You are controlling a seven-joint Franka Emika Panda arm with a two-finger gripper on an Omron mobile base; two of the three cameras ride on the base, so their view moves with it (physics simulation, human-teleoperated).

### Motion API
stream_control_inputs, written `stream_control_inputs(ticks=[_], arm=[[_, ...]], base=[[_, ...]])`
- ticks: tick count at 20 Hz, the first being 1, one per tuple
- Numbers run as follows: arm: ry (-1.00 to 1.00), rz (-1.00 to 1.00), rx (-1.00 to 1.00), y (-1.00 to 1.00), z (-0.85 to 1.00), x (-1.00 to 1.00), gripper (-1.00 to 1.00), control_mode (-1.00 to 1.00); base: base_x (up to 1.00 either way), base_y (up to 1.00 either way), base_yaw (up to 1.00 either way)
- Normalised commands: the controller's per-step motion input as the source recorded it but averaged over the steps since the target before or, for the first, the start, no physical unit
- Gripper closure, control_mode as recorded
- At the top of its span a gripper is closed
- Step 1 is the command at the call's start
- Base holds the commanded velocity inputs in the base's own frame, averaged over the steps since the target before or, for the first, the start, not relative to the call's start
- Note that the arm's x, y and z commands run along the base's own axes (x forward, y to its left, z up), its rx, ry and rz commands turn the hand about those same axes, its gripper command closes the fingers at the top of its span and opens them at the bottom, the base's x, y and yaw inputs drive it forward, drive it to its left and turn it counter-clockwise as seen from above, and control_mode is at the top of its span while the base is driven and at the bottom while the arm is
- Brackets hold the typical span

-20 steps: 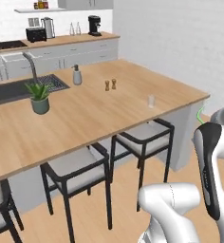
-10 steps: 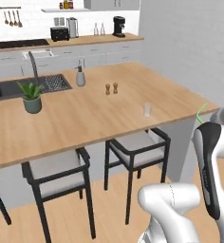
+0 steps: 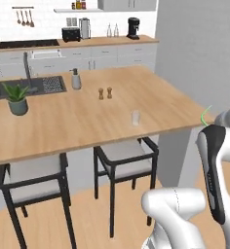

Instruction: Take a straw from the drawer in front and place it inside the glass cup on the dining counter.

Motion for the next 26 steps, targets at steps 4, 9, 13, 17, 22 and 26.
stream_control_inputs(ticks=[4, 9, 13, 17, 22, 26], arm=[[0.00, 0.00, 0.00, 0.00, 0.00, 0.00, 1.00, 1.00], [0.00, 0.00, 0.00, 0.00, 0.00, 0.00, 1.00, 1.00], [0.00, 0.00, 0.00, 0.00, 0.00, 0.00, 1.00, 1.00], [0.00, 0.00, 0.00, 0.00, 0.00, 0.00, 1.00, 1.00], [0.00, 0.00, 0.00, 0.00, 0.00, 0.00, 1.00, 1.00], [0.00, 0.00, 0.00, 0.00, 0.00, 0.00, 1.00, 1.00]], base=[[0.12, -0.73, 0.23], [0.26, -0.60, 0.21], [0.74, -0.14, 0.20], [0.81, -0.01, 0.29], [0.56, -0.12, 0.35], [0.49, -0.15, 0.38]])
